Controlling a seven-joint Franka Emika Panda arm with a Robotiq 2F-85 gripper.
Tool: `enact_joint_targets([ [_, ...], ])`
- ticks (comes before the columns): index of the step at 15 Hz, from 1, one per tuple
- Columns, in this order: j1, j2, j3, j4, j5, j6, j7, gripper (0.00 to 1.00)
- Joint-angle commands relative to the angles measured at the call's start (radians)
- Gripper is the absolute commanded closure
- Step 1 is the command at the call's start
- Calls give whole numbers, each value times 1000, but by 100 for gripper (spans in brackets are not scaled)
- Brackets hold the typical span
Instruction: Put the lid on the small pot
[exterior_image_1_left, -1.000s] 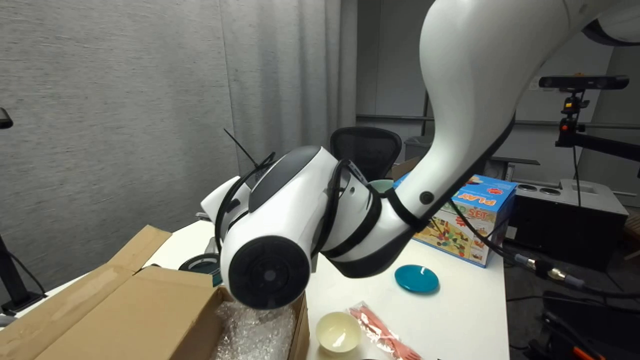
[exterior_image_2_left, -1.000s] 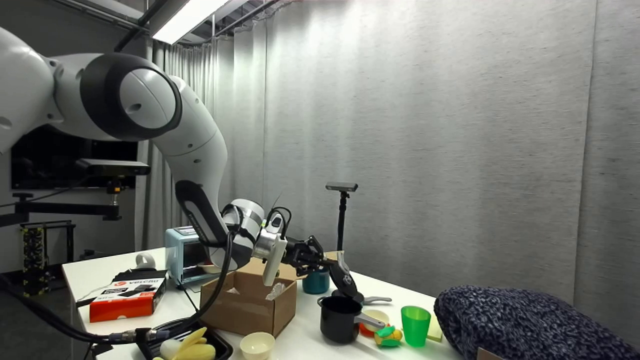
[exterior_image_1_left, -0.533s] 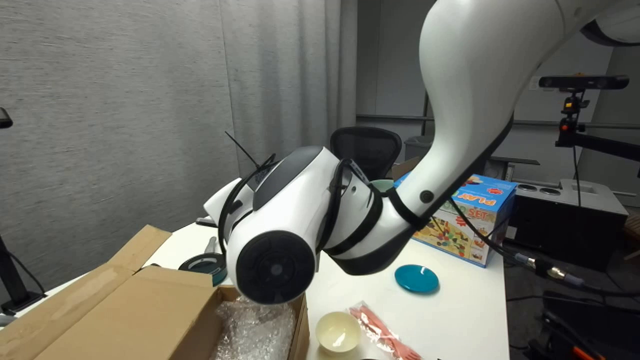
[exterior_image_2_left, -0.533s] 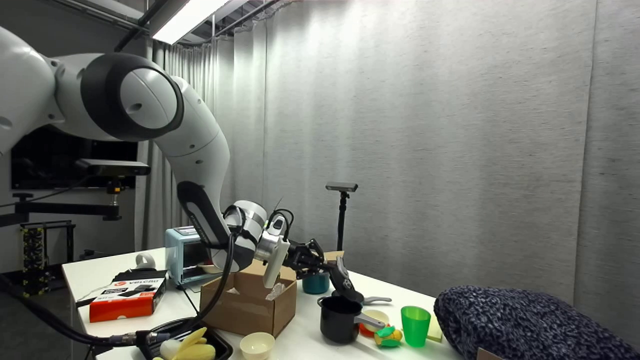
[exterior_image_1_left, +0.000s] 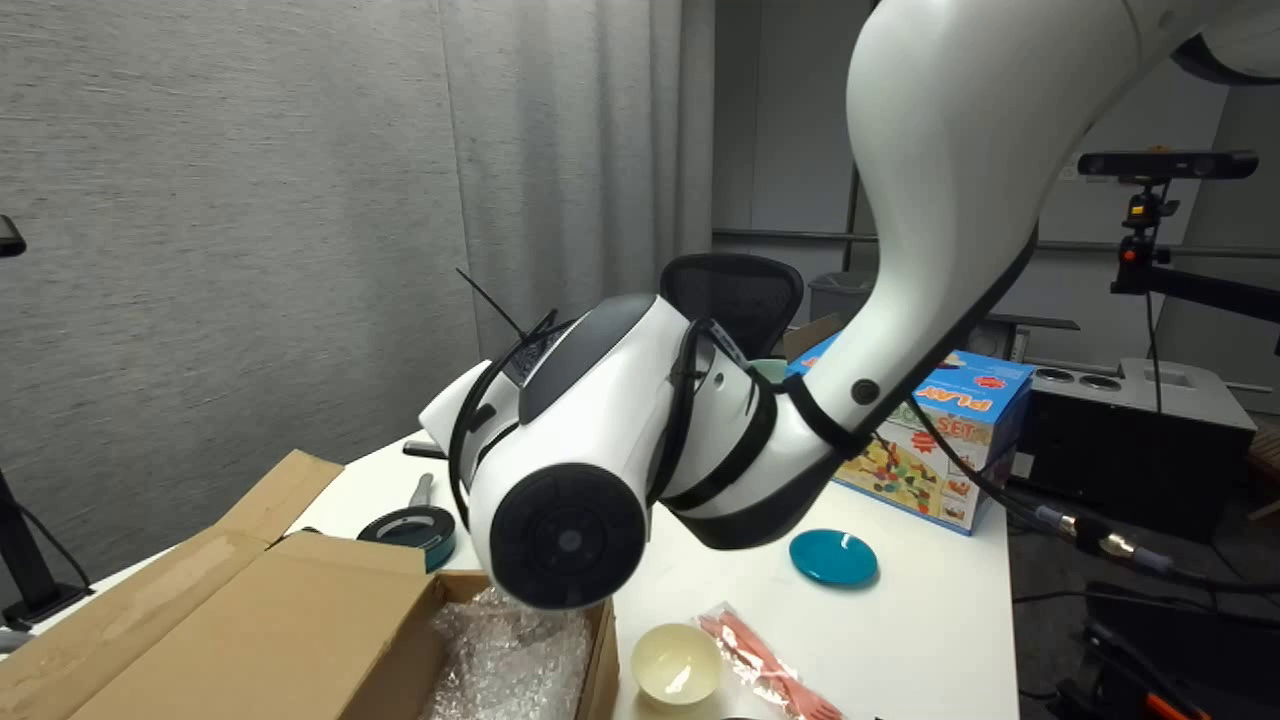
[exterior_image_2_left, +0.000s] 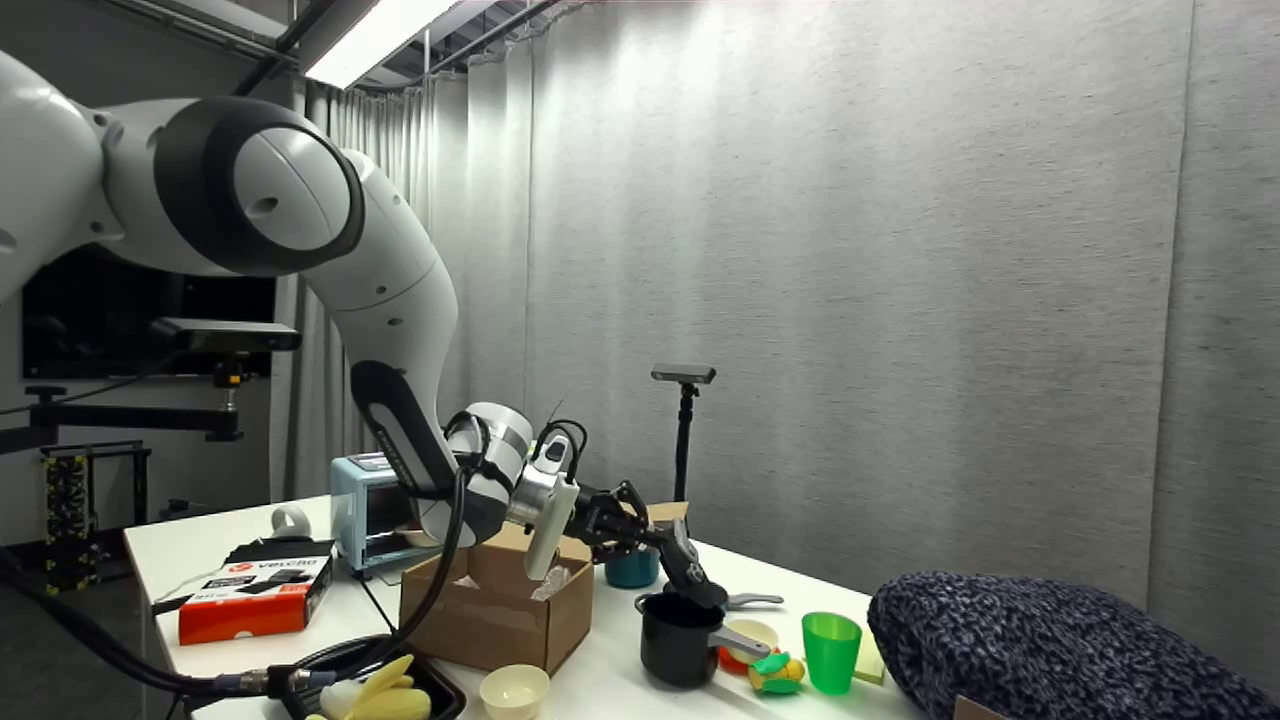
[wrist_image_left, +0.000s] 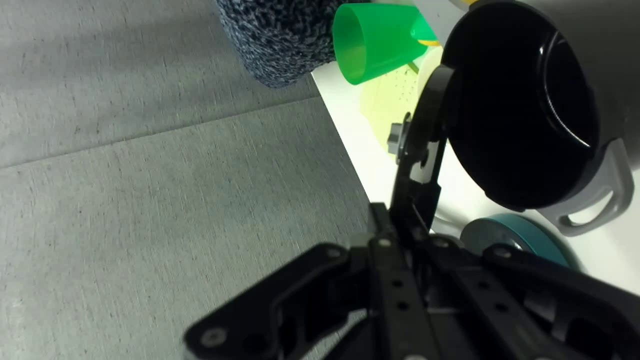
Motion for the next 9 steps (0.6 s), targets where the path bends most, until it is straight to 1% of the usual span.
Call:
enact_joint_targets([
  [1, -20, -64, 8, -59, -23, 10, -22, 98],
  [6, -19, -94, 15, -117, -2, 1, -101, 98],
  [9, -20, -113, 12, -150, -18, -13, -84, 98],
])
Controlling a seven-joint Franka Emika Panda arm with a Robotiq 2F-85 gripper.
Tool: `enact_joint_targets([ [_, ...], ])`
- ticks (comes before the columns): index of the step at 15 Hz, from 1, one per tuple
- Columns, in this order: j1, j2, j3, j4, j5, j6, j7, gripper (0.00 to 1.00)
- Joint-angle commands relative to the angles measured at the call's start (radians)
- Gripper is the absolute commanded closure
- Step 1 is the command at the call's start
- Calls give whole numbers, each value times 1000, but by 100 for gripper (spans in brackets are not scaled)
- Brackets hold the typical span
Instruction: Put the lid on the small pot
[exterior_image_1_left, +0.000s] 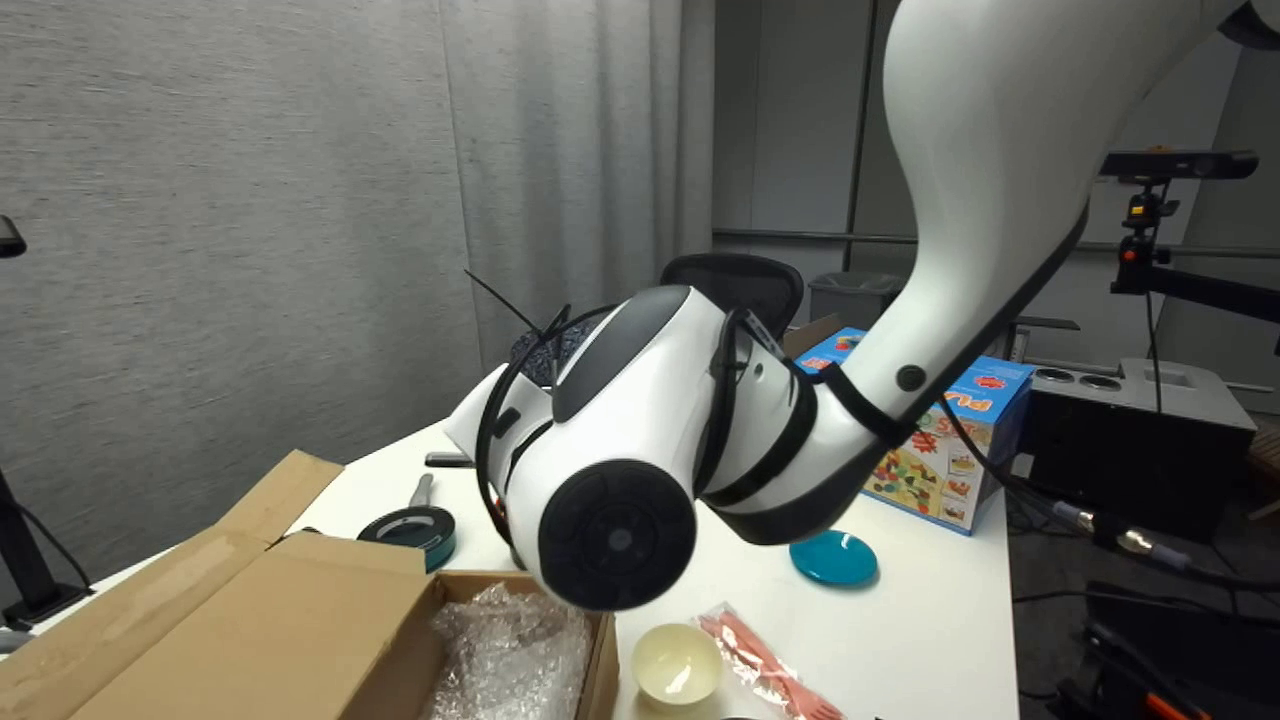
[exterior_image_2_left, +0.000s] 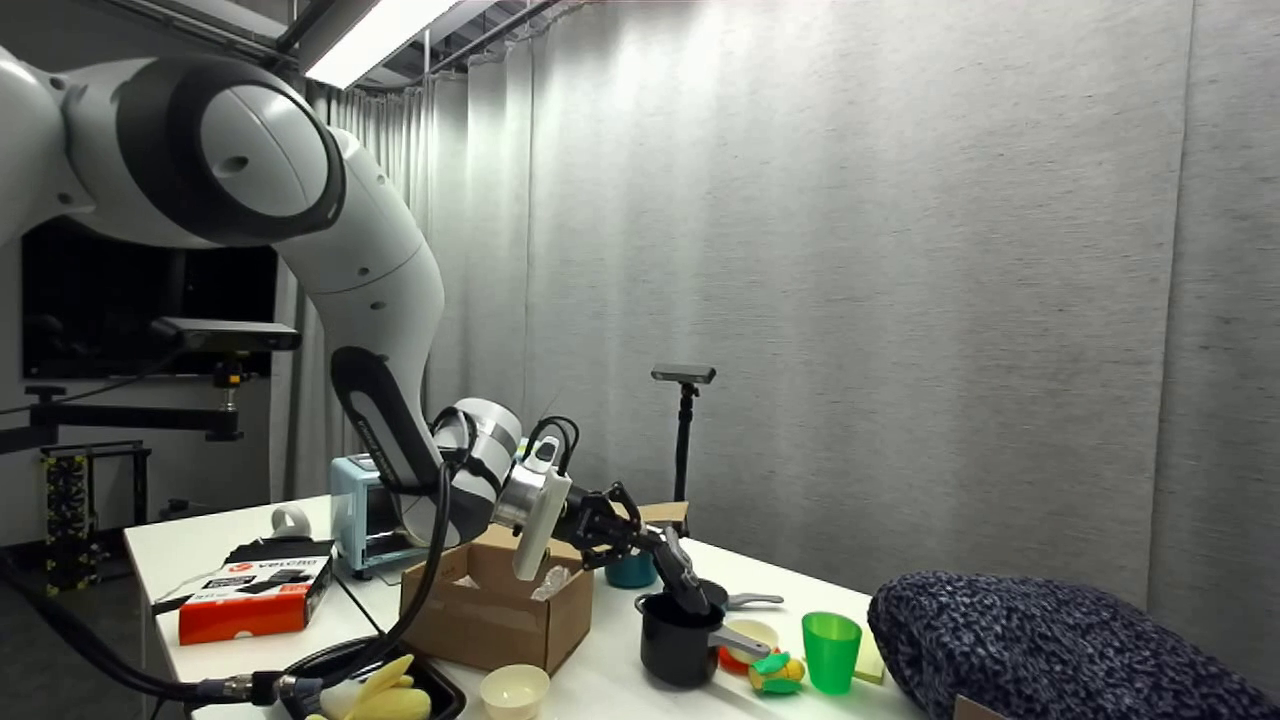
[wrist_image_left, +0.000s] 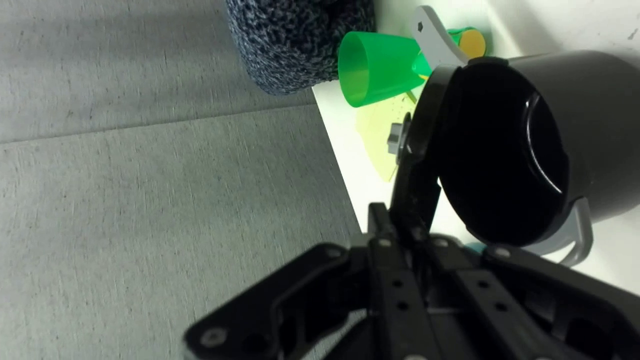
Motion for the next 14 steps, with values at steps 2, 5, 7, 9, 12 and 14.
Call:
enact_joint_targets([
  [2, -10, -47, 8, -51, -59, -22, 46, 98],
  [5, -2, -38, 11, -35, -143, -42, 94, 98],
  [7, -1, -34, 14, -36, -193, -53, 98, 98],
  [9, -3, -34, 13, -48, -238, -63, 77, 98],
  [12, -11, -40, 16, -69, -269, -89, 75, 98],
  [14, -24, -46, 24, -86, -236, -88, 90, 98],
])
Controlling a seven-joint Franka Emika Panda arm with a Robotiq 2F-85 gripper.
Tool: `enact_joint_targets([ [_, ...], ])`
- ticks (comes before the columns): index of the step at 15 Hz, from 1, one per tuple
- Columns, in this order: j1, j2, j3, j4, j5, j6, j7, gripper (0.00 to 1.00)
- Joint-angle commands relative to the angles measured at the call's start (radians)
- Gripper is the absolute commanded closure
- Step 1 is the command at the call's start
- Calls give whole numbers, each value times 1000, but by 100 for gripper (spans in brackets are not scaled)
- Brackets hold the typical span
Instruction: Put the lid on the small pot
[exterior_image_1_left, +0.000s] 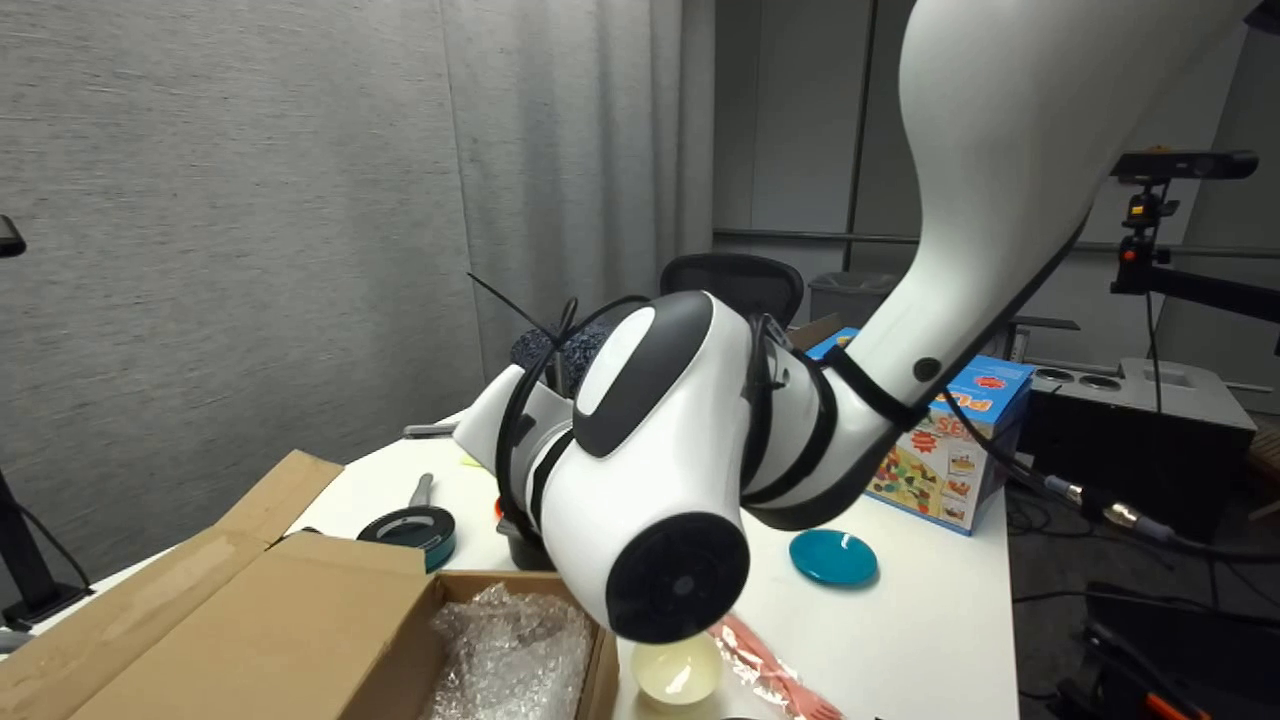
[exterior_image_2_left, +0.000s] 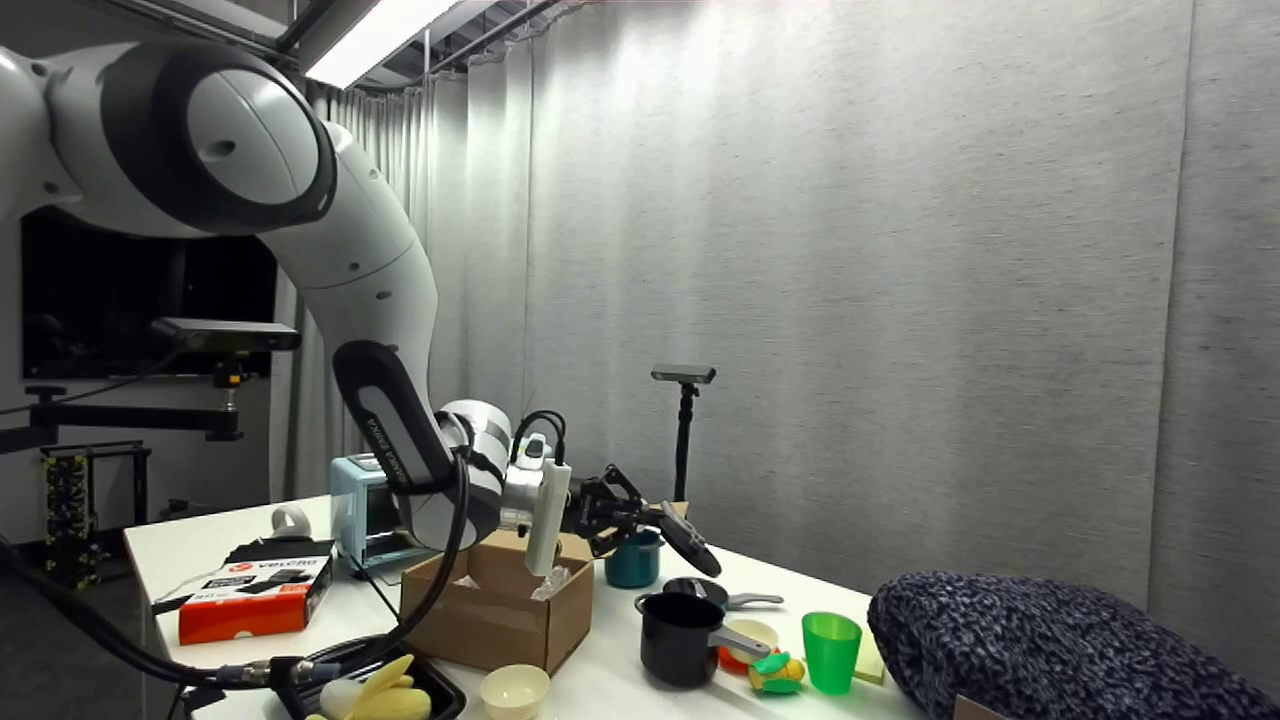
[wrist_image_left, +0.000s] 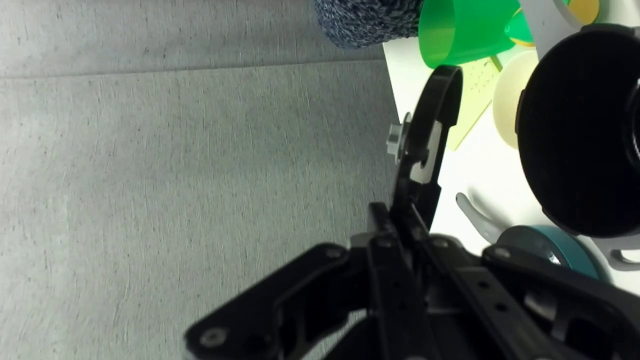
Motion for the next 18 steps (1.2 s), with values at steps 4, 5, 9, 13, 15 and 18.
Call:
enact_joint_targets([
  [4, -46, -33, 18, -67, 36, -18, 70, 98],
  [5, -48, -31, 16, -68, 26, -23, 83, 98],
  [9, -53, -13, 22, -58, 17, -8, 108, 98],
  [13, -45, 16, 39, -47, -8, 4, 138, 98],
  [15, -43, 24, 43, -46, -17, -6, 143, 98],
  [18, -51, 19, 43, -49, -12, -9, 153, 98],
])
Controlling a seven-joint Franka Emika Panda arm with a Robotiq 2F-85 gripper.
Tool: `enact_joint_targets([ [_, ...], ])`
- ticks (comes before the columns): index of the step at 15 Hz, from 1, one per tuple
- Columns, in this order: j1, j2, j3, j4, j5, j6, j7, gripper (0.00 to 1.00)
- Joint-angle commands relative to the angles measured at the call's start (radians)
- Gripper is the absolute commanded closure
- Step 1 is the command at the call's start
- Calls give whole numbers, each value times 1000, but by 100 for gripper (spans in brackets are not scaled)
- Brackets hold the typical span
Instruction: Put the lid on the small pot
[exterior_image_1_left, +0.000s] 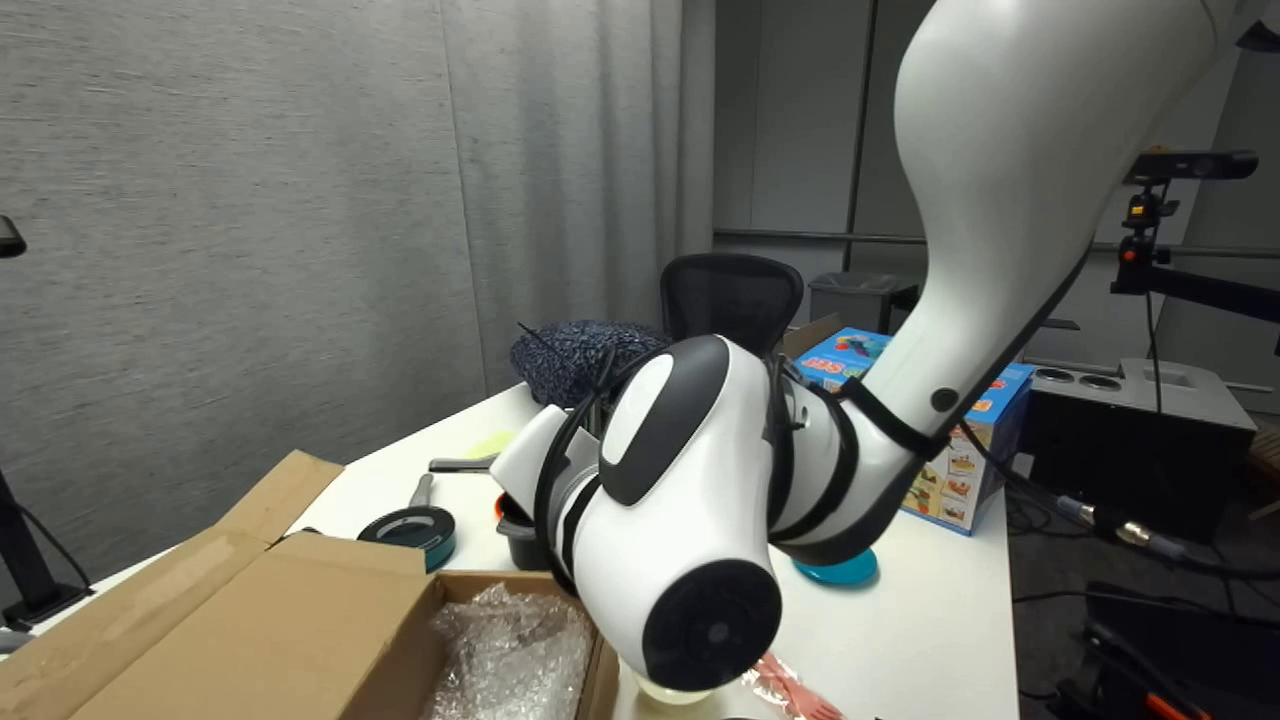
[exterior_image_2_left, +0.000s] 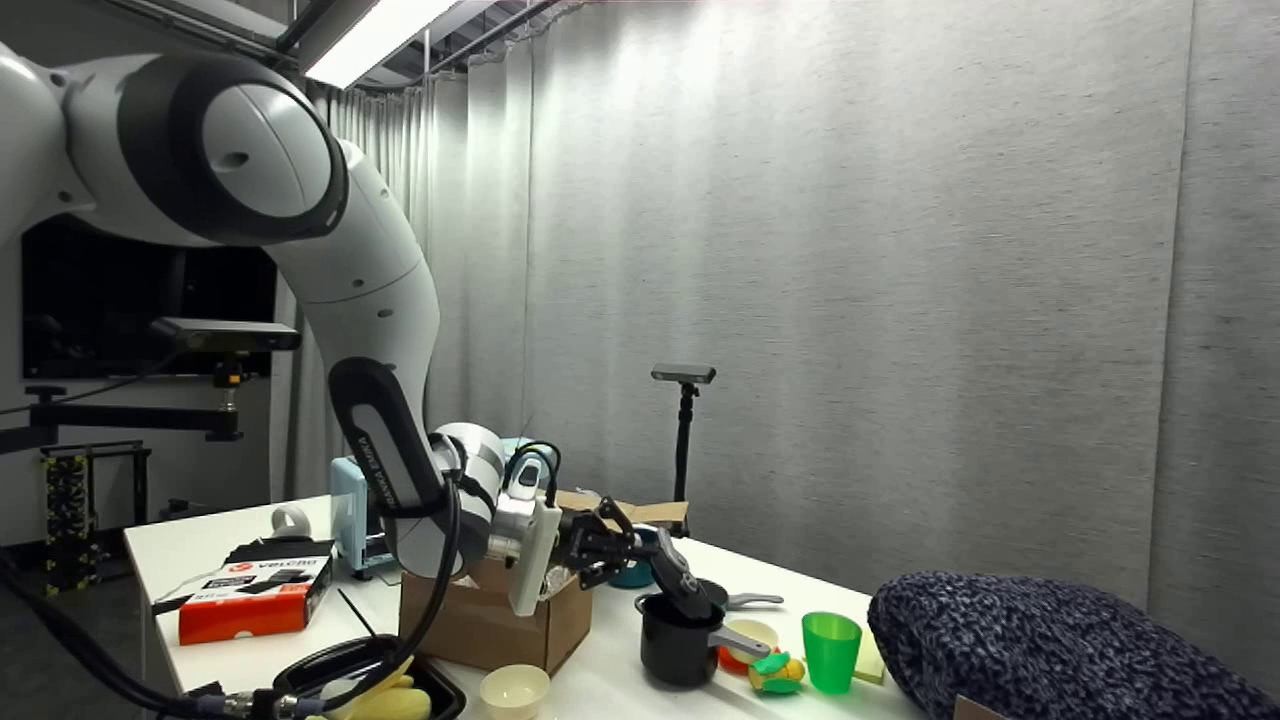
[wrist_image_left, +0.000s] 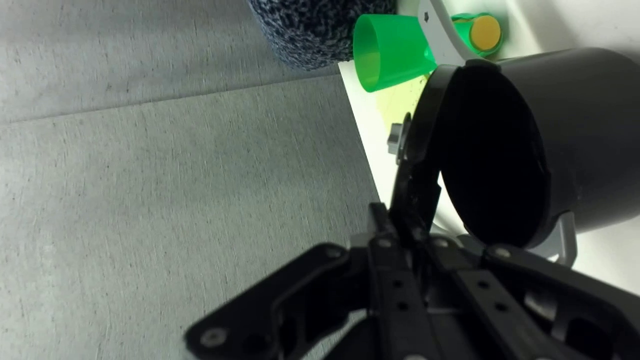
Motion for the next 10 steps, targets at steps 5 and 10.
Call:
enact_joint_targets([
  [5, -12, -19, -2, -5, -26, -37, 25, 98],
  [10, -8, -7, -6, -5, -33, -83, 10, 98],
])
